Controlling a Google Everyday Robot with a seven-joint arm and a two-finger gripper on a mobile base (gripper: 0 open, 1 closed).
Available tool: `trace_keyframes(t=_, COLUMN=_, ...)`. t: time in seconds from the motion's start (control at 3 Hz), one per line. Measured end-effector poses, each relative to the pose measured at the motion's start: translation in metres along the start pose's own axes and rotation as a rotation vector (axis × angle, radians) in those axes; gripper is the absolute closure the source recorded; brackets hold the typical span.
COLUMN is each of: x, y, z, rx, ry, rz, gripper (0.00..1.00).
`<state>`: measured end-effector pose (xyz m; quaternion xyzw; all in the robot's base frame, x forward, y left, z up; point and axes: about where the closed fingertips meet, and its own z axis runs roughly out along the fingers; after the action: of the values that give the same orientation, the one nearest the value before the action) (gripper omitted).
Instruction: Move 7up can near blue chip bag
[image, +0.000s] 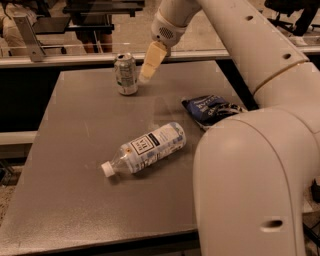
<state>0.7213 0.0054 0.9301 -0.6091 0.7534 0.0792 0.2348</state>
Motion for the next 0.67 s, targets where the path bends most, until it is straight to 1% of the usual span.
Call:
trace_keyframes(t=0.33, x=-0.021, y=-0.004, z=0.014, rx=-0.015, ry=-0.042, rz=-0.013, gripper=0.0)
trace_keyframes(t=0.67, x=-0.039, y=-0.008, z=0.023, rx=-0.021, ry=-0.102, rz=-0.026, gripper=0.0)
